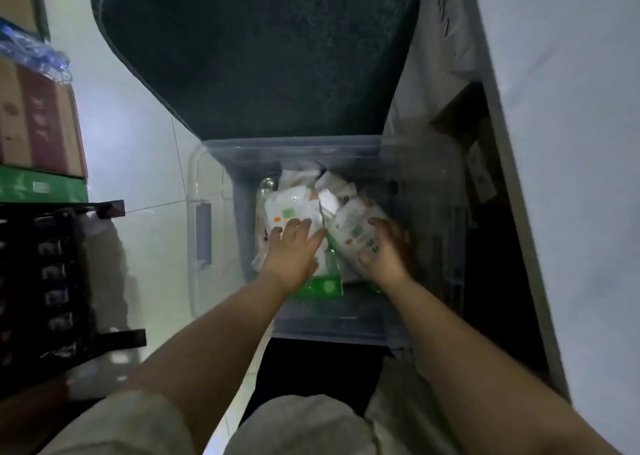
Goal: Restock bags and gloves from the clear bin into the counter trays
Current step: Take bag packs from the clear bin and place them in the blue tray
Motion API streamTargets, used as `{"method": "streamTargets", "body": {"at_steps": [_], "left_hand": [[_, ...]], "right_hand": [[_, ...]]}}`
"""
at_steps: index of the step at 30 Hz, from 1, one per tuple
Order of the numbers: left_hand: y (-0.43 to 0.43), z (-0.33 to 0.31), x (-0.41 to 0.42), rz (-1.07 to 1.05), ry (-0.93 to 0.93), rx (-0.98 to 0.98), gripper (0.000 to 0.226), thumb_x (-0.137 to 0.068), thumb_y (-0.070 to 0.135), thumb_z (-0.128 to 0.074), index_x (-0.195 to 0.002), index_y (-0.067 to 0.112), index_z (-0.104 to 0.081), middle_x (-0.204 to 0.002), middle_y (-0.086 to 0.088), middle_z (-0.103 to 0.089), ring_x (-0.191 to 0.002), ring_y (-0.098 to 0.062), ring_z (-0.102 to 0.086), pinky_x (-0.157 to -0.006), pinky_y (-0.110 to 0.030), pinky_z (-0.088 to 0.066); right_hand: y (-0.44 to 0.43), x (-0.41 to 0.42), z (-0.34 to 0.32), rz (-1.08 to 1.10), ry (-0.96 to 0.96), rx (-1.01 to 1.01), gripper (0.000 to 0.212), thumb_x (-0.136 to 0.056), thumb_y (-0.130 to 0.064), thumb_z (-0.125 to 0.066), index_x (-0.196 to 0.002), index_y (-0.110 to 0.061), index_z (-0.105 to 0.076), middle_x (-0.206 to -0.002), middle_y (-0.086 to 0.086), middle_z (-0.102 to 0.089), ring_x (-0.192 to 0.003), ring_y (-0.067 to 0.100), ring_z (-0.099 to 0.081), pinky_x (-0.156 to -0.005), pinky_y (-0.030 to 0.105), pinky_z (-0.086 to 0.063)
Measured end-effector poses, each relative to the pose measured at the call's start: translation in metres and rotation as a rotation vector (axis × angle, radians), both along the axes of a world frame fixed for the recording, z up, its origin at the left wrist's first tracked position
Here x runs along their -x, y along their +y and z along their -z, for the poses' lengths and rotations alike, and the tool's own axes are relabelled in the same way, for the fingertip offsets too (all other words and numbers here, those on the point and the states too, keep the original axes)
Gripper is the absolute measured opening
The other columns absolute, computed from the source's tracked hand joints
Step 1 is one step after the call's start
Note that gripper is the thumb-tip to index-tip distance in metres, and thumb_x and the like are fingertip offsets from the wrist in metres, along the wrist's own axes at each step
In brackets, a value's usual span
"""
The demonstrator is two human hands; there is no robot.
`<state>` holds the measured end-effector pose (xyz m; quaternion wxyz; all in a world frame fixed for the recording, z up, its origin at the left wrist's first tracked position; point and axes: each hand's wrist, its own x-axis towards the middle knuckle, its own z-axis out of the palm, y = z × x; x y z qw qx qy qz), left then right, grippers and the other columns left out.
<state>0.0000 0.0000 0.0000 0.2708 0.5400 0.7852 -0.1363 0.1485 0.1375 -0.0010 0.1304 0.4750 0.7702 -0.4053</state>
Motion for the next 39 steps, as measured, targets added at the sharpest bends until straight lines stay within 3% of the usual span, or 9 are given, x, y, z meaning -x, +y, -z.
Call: {"method": "streamTargets", "body": {"at_steps": [4, 8, 12, 17, 22, 27, 33, 37, 39], "left_hand": [[0.024, 0.033, 0.021, 0.141, 0.041, -0.032, 0.075, -0.089, 0.040, -0.059, -0.149, 0.027, -0.017, -0.160, -0.011, -0.009, -0.144, -0.034, -0.007, -0.110, -0.059, -0.013], [0.027, 0.050, 0.028, 0.284, 0.095, -0.032, 0.074, -0.088, 0.045, -0.058, -0.147, 0.024, -0.019, -0.161, -0.011, -0.003, -0.146, -0.034, 0.005, -0.110, -0.064, 0.002], [0.019, 0.045, 0.037, 0.309, 0.104, -0.092, 0.060, -0.088, 0.048, -0.057, -0.138, 0.021, -0.039, -0.159, -0.008, -0.017, -0.146, -0.031, 0.003, -0.107, -0.063, 0.013], [0.003, 0.027, 0.046, 0.374, 0.109, -0.179, 0.044, -0.078, 0.040, -0.072, -0.116, 0.022, -0.061, -0.119, -0.006, -0.062, -0.133, -0.032, -0.042, -0.106, -0.056, -0.009], [-0.015, 0.008, 0.052, 0.474, 0.158, -0.096, 0.034, -0.058, 0.024, -0.085, -0.088, 0.030, -0.072, -0.104, 0.000, -0.066, -0.126, -0.034, -0.050, -0.105, -0.053, -0.014], [-0.026, -0.014, 0.056, 0.440, 0.169, -0.094, 0.052, -0.052, 0.007, -0.086, -0.097, 0.023, -0.069, -0.120, 0.001, -0.064, -0.136, -0.031, -0.039, -0.106, -0.063, -0.020], [-0.028, -0.065, 0.063, 0.339, 0.207, -0.294, 0.046, -0.043, -0.001, -0.086, -0.081, 0.018, -0.068, -0.076, 0.001, -0.071, -0.093, -0.023, -0.068, -0.102, -0.060, -0.034], [-0.025, -0.106, 0.068, 0.209, 0.146, -0.444, 0.033, -0.054, 0.007, -0.088, -0.081, 0.013, -0.070, -0.064, -0.007, -0.065, -0.062, -0.028, -0.063, -0.077, -0.044, -0.053], [-0.023, -0.128, 0.070, 0.147, 0.073, -0.489, 0.033, -0.056, 0.004, -0.085, -0.084, 0.010, -0.070, -0.064, -0.011, -0.062, -0.056, -0.030, -0.059, -0.057, -0.037, -0.050]], "right_hand": [[0.016, 0.008, 0.032, -0.029, -0.128, -0.097, 0.084, -0.074, -0.033, -0.071, -0.143, -0.039, -0.023, -0.150, 0.003, -0.028, -0.136, 0.035, -0.024, -0.110, 0.048, -0.028], [0.022, 0.017, 0.056, 0.038, -0.203, 0.006, 0.091, -0.071, -0.038, -0.076, -0.144, -0.031, -0.022, -0.148, 0.010, -0.033, -0.134, 0.037, -0.029, -0.108, 0.048, -0.031], [0.014, 0.018, 0.054, 0.034, -0.198, -0.080, 0.096, -0.069, -0.036, -0.079, -0.146, -0.026, -0.022, -0.141, 0.017, -0.041, -0.130, 0.037, -0.035, -0.110, 0.047, -0.028], [0.003, 0.014, 0.040, 0.005, -0.070, -0.086, 0.058, -0.068, -0.028, -0.078, -0.121, -0.020, -0.055, -0.121, 0.011, -0.059, -0.112, 0.032, -0.050, -0.097, 0.043, -0.041], [-0.003, 0.008, 0.026, -0.160, -0.021, -0.098, 0.041, -0.079, -0.016, -0.067, -0.119, -0.010, -0.060, -0.122, 0.014, -0.062, -0.114, 0.034, -0.052, -0.099, 0.043, -0.040], [-0.007, 0.021, -0.001, -0.122, 0.077, -0.010, 0.024, -0.086, -0.014, -0.060, -0.110, -0.016, -0.062, -0.107, 0.009, -0.062, -0.098, 0.027, -0.057, -0.086, 0.036, -0.047], [0.004, 0.039, -0.057, -0.246, 0.089, -0.168, 0.024, -0.086, -0.012, -0.058, -0.110, -0.012, -0.062, -0.107, 0.013, -0.060, -0.094, 0.032, -0.058, -0.073, 0.035, -0.048], [0.005, 0.048, -0.110, -0.298, 0.132, -0.276, 0.032, -0.086, -0.003, -0.054, -0.116, -0.011, -0.060, -0.109, 0.014, -0.060, -0.094, 0.035, -0.058, -0.074, 0.042, -0.050], [0.002, 0.051, -0.137, -0.302, 0.144, -0.346, 0.036, -0.084, -0.002, -0.055, -0.118, -0.013, -0.059, -0.112, 0.012, -0.061, -0.097, 0.034, -0.058, -0.075, 0.040, -0.049]]}}
